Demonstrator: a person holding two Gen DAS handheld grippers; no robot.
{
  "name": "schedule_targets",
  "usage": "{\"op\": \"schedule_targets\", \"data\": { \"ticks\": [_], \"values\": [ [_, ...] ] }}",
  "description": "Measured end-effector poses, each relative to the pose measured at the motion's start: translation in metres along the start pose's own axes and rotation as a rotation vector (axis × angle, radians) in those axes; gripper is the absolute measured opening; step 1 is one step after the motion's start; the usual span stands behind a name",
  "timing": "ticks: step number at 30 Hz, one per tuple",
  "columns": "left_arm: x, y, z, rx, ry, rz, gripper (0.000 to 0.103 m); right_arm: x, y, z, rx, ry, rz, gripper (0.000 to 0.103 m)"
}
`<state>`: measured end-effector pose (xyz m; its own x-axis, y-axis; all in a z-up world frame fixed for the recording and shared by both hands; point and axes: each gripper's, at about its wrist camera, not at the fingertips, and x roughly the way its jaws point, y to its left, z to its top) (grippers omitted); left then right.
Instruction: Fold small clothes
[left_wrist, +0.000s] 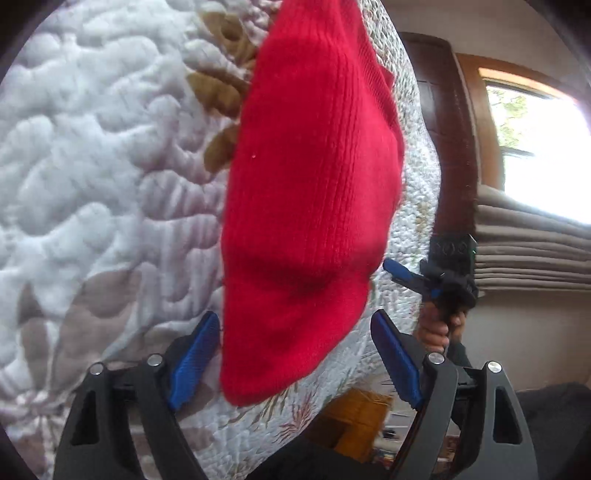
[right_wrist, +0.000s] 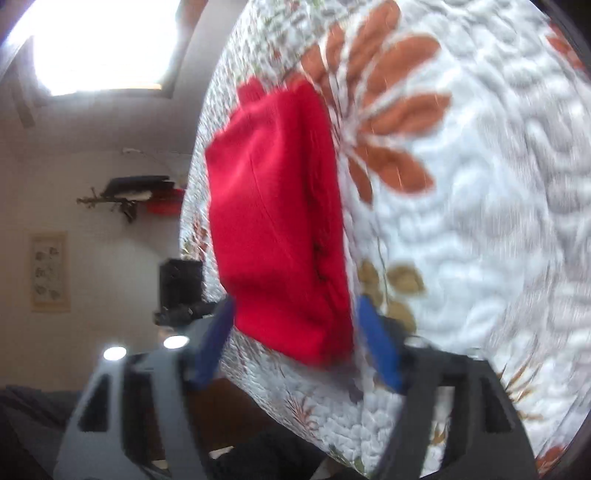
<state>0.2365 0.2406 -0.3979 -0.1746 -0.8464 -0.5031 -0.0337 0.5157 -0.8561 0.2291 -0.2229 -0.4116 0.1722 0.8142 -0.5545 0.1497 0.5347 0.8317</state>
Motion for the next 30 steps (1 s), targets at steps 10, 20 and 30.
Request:
{"op": "schedule_targets", "data": {
  "ticks": [10, 20, 30],
  "values": [
    [0.037, 0.011, 0.017, 0.039, 0.038, -0.196, 0.064, 0.048, -0.006, 0.101, -0.082, 0.067, 0.104, 0.09],
    [0.08, -0.01, 0.026, 0.119, 0.075, -0.145, 0.057, 0.087, 0.034, 0.116, -0.214, 0.145, 0.111, 0.088],
    [0.068, -0.025, 0.022, 0.169, 0.058, -0.095, 0.017, 0.109, 0.051, 0.104, -0.134, 0.077, 0.118, 0.033]
  ]
}}
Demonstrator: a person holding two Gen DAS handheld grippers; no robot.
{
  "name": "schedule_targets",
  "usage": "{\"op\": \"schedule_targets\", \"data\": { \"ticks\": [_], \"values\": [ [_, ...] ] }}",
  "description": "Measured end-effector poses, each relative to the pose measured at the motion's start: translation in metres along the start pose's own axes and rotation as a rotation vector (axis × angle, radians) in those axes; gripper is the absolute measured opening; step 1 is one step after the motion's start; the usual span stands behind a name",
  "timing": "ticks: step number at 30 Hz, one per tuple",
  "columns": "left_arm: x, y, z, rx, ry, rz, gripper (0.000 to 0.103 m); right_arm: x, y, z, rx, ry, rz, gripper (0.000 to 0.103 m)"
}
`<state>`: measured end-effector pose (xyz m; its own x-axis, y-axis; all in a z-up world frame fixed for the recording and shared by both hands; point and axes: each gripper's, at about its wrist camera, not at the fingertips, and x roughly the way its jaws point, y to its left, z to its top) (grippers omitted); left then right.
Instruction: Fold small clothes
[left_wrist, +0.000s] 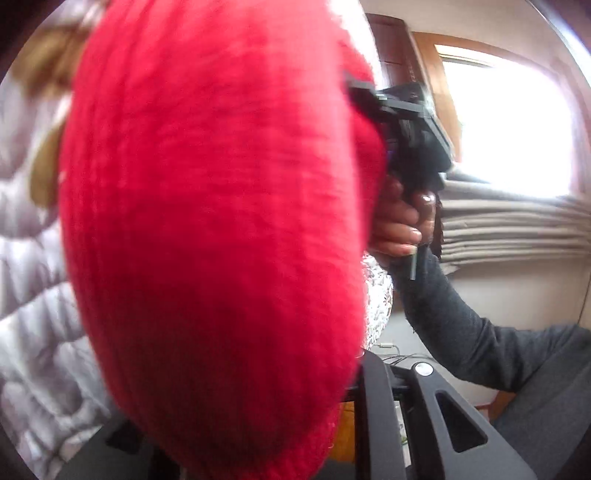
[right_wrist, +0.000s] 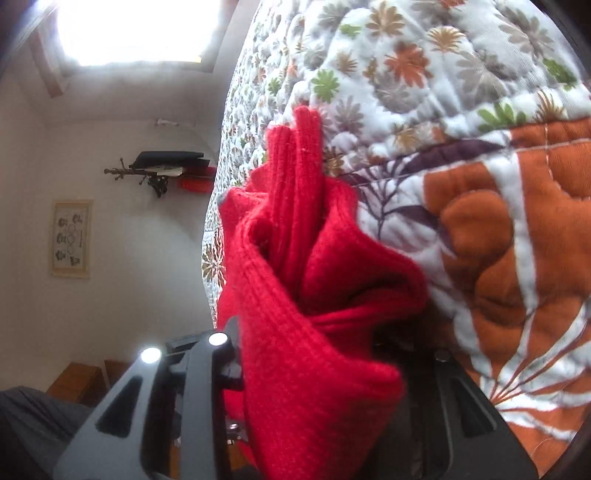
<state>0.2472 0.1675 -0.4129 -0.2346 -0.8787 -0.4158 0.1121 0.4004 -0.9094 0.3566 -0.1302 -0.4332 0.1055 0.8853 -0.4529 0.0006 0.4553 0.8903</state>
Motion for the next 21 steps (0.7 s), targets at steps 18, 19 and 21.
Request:
{"op": "schedule_targets", "data": {
  "ticks": [18, 19, 21],
  "values": [
    [-0.151, 0.05, -0.114, -0.132, -0.216, 0.171, 0.017, 0.234, 0.147, -0.021, -0.224, 0.205, 0.027, 0.034],
    [-0.136, 0.062, -0.115, -0.17, -0.231, 0.183, 0.023, 0.242, 0.147, -0.02, -0.221, 0.206, -0.001, 0.037],
    [-0.13, 0.079, -0.124, -0.218, -0.263, 0.141, 0.028, 0.246, 0.142, -0.016, -0.173, 0.196, -0.034, 0.042]
  ]
}}
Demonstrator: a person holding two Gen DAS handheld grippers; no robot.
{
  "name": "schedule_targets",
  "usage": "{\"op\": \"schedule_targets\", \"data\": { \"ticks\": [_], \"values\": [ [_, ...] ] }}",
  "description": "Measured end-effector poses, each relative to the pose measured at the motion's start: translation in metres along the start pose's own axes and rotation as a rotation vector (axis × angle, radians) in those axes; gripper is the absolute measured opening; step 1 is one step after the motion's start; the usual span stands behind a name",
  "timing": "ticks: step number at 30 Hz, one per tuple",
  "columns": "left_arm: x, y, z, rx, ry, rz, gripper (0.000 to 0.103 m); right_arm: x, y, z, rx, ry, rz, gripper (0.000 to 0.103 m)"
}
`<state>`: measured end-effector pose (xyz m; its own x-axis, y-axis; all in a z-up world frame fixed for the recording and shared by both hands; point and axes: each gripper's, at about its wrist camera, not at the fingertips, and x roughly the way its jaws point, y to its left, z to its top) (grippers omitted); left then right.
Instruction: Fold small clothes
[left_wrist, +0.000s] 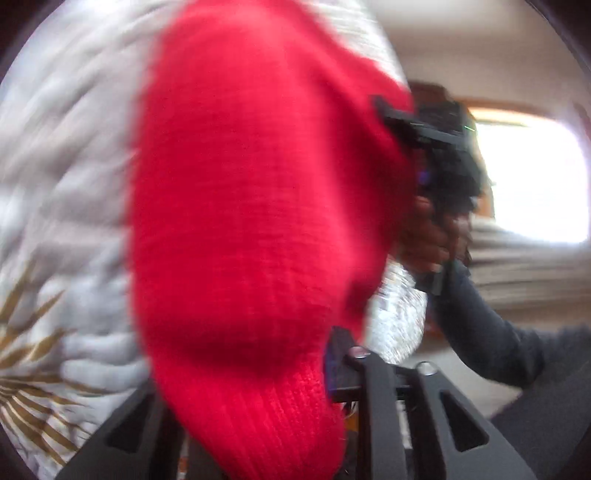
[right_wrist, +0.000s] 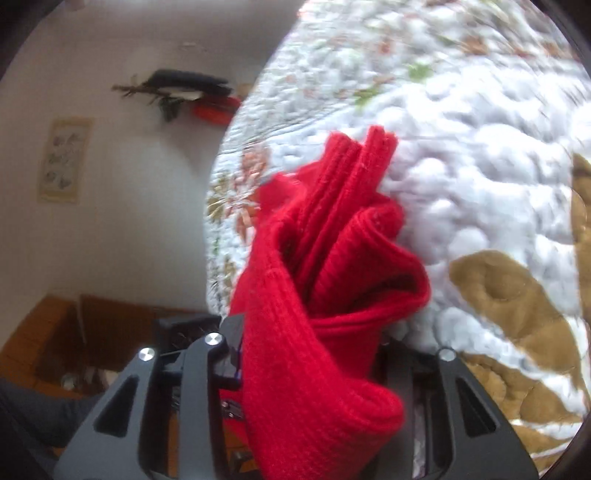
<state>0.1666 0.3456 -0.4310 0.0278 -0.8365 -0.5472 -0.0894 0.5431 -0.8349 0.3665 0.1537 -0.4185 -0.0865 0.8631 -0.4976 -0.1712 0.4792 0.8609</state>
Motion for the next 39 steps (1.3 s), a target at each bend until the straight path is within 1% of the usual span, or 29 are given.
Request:
{"op": "schedule_targets", "data": {
  "ticks": [1, 2, 3, 4, 6, 7, 8, 10, 11, 12, 13, 14, 15, 17, 18, 19, 21, 22, 23, 24, 27, 29, 30, 31, 32, 34, 36, 38, 39],
  "values": [
    [0.0, -0.001, -0.002, -0.003, -0.009, -0.011, 0.033, -0.006, -0.001, 0.0, 0.027, -0.014, 0.004, 0.05],
    [-0.003, -0.005, -0.005, -0.006, -0.019, -0.02, 0.039, -0.015, -0.005, -0.001, 0.03, -0.03, -0.002, 0.062],
    [-0.008, -0.008, -0.008, -0.009, -0.038, -0.029, 0.055, -0.026, -0.003, -0.003, 0.026, -0.054, -0.019, 0.069],
    [-0.017, -0.01, -0.009, -0.013, -0.061, -0.026, 0.068, -0.035, -0.002, -0.006, 0.033, -0.072, -0.036, 0.077],
    [-0.033, -0.011, -0.017, -0.024, -0.1, -0.005, 0.072, -0.05, -0.008, -0.014, 0.069, -0.104, -0.047, 0.079],
    [-0.043, -0.005, -0.014, -0.036, -0.113, 0.001, 0.072, -0.053, -0.011, -0.017, 0.077, -0.108, -0.057, 0.079],
    [-0.051, -0.004, -0.02, -0.051, -0.128, 0.008, 0.072, -0.054, -0.012, -0.018, 0.081, -0.107, -0.065, 0.079],
    [-0.068, -0.001, -0.019, -0.063, -0.141, 0.025, 0.073, -0.053, -0.003, -0.018, 0.069, -0.095, -0.097, 0.077],
    [-0.074, -0.002, -0.017, -0.062, -0.142, 0.038, 0.073, -0.051, 0.002, -0.018, 0.058, -0.089, -0.128, 0.077],
    [-0.091, 0.005, -0.005, -0.06, -0.145, 0.045, 0.073, -0.052, 0.008, -0.017, 0.04, -0.095, -0.194, 0.076],
    [-0.105, 0.024, 0.002, -0.06, -0.145, 0.049, 0.073, -0.061, 0.005, -0.019, 0.03, -0.117, -0.269, 0.077],
    [-0.107, 0.024, 0.002, -0.061, -0.147, 0.055, 0.073, -0.069, 0.007, -0.023, 0.032, -0.156, -0.331, 0.077],
    [-0.112, 0.021, -0.002, -0.06, -0.147, 0.057, 0.073, -0.074, 0.011, -0.027, 0.042, -0.181, -0.356, 0.075],
    [-0.108, 0.014, -0.005, -0.047, -0.138, 0.053, 0.073, -0.077, 0.022, -0.036, 0.042, -0.188, -0.32, 0.063],
    [-0.104, 0.012, -0.003, -0.037, -0.127, 0.049, 0.073, -0.072, 0.032, -0.04, 0.023, -0.173, -0.318, 0.061],
    [-0.109, 0.012, -0.014, -0.029, -0.114, 0.041, 0.073, -0.064, 0.038, -0.041, 0.002, -0.151, -0.321, 0.056],
    [-0.102, 0.01, -0.012, -0.021, -0.09, 0.04, 0.074, -0.048, 0.044, -0.038, -0.004, -0.123, -0.338, 0.051],
    [-0.098, 0.01, -0.01, -0.02, -0.079, 0.045, 0.074, -0.043, 0.044, -0.036, -0.01, -0.122, -0.352, 0.035],
    [-0.097, 0.008, -0.01, -0.021, -0.072, 0.044, 0.074, -0.039, 0.048, -0.034, -0.027, -0.124, -0.367, 0.007],
    [-0.095, 0.008, -0.009, -0.023, -0.067, 0.036, 0.074, -0.038, 0.054, -0.031, -0.06, -0.14, -0.399, 0.006],
    [-0.098, 0.005, -0.009, -0.006, -0.064, 0.01, 0.074, -0.049, 0.066, -0.035, -0.121, -0.211, -0.454, 0.005],
    [-0.096, 0.004, -0.009, 0.003, -0.049, 0.002, 0.074, -0.054, 0.055, -0.038, -0.114, -0.227, -0.494, 0.005],
    [-0.094, 0.006, -0.01, 0.003, -0.036, 0.003, 0.074, -0.051, 0.046, -0.038, -0.095, -0.214, -0.504, 0.005],
    [-0.093, 0.007, -0.011, 0.0, -0.027, 0.002, 0.074, -0.05, 0.033, -0.039, -0.068, -0.189, -0.496, 0.009],
    [-0.093, 0.008, -0.011, -0.003, -0.021, 0.003, 0.074, -0.047, 0.026, -0.041, -0.046, -0.165, -0.501, 0.019],
    [-0.098, 0.004, -0.012, 0.007, -0.013, 0.005, 0.074, -0.049, 0.029, -0.048, -0.033, -0.171, -0.518, 0.02],
    [-0.111, -0.006, -0.012, 0.032, -0.026, -0.002, 0.074, -0.061, 0.042, -0.059, -0.005, -0.216, -0.508, 0.025],
    [-0.121, -0.018, -0.009, 0.061, -0.048, -0.022, 0.074, -0.074, 0.061, -0.077, 0.007, -0.253, -0.477, 0.025],
    [-0.125, -0.022, -0.005, 0.076, -0.058, -0.031, 0.074, -0.073, 0.072, -0.088, 0.009, -0.248, -0.443, 0.025]
  ]
}}
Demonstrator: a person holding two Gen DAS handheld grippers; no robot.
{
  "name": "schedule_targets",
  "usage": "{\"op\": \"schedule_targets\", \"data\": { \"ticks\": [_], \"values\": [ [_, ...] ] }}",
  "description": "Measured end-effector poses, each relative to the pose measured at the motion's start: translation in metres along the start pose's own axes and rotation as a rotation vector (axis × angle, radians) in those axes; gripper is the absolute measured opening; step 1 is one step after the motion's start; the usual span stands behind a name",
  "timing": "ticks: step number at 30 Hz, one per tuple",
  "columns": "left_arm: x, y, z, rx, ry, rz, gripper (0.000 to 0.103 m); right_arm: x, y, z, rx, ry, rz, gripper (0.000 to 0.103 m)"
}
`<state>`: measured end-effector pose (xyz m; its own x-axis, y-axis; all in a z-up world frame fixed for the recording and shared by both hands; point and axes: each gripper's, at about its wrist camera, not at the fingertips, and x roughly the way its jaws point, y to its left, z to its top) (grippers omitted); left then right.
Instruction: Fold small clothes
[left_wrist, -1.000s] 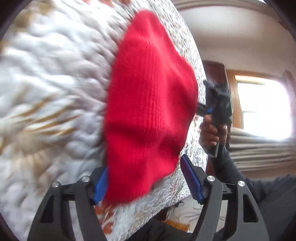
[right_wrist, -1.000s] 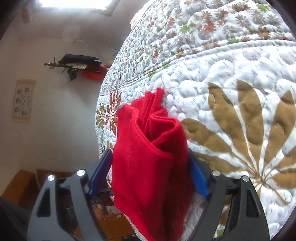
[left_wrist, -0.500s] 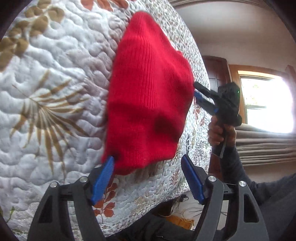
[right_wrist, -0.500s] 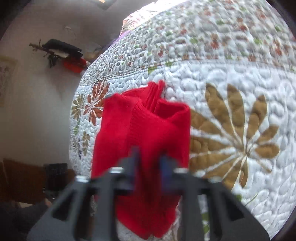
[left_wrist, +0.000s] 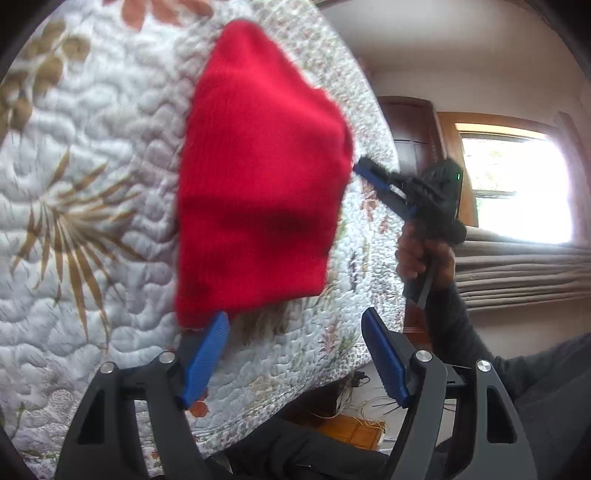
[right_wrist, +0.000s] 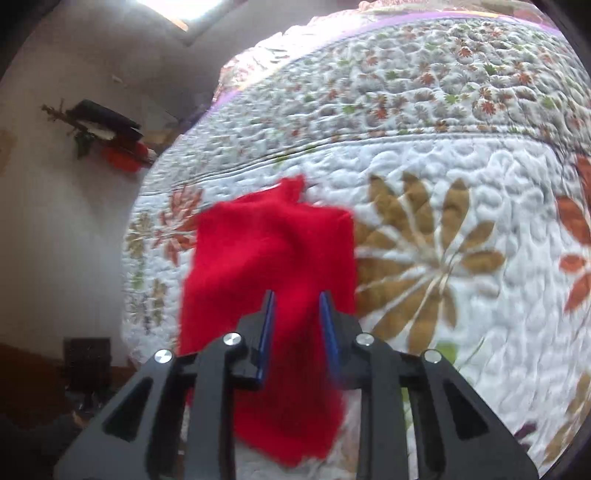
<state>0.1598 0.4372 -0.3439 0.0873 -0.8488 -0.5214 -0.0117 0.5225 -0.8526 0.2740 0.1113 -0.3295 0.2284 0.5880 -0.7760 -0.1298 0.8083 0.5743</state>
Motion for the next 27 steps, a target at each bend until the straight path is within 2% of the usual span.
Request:
{"op": "schedule_targets", "data": {
  "ticks": [3, 5, 6, 8, 10, 14, 15, 17, 20, 21, 22, 23, 27],
  "values": [
    [-0.005, -0.008, 0.022, 0.049, -0.047, -0.005, 0.075, 0.011, 0.027, -0.027, -0.05, 0.079, 0.035, 0.025],
    [0.001, -0.001, 0.041, 0.043, -0.071, 0.007, 0.076, 0.032, 0.028, -0.037, -0.044, 0.132, 0.041, 0.025],
    [0.006, 0.004, 0.049, 0.035, -0.07, 0.002, 0.076, 0.043, 0.021, -0.04, -0.038, 0.153, 0.014, 0.024],
    [0.027, 0.018, 0.063, 0.016, -0.033, 0.007, 0.076, 0.052, 0.008, -0.043, -0.031, 0.154, -0.046, 0.003],
    [0.046, 0.027, 0.069, 0.016, 0.0, 0.017, 0.076, 0.047, -0.006, -0.045, 0.03, 0.146, -0.05, 0.003],
    [0.054, 0.032, 0.073, -0.014, -0.021, -0.024, 0.082, 0.009, -0.007, -0.056, 0.08, 0.082, -0.083, 0.029],
    [0.053, 0.034, 0.072, -0.02, -0.028, -0.032, 0.083, 0.003, -0.009, -0.063, 0.111, 0.084, -0.104, 0.032],
    [0.051, 0.035, 0.069, -0.017, -0.032, -0.035, 0.083, -0.001, -0.013, -0.078, 0.156, 0.098, -0.128, 0.048],
    [0.044, 0.036, 0.068, -0.026, -0.033, -0.035, 0.083, 0.017, -0.006, -0.104, 0.174, 0.166, -0.123, 0.048],
    [0.042, 0.035, 0.068, -0.025, -0.031, -0.028, 0.083, 0.025, -0.004, -0.11, 0.159, 0.194, -0.136, 0.045],
    [0.039, 0.033, 0.068, -0.023, -0.029, -0.016, 0.083, 0.031, -0.003, -0.114, 0.144, 0.207, -0.166, 0.019],
    [0.034, 0.029, 0.067, -0.018, -0.03, -0.005, 0.083, 0.033, -0.005, -0.115, 0.121, 0.211, -0.219, 0.008],
    [0.01, 0.009, 0.049, 0.021, -0.045, -0.033, 0.083, 0.018, -0.026, -0.117, 0.198, 0.178, -0.245, 0.007]
  ]
}}
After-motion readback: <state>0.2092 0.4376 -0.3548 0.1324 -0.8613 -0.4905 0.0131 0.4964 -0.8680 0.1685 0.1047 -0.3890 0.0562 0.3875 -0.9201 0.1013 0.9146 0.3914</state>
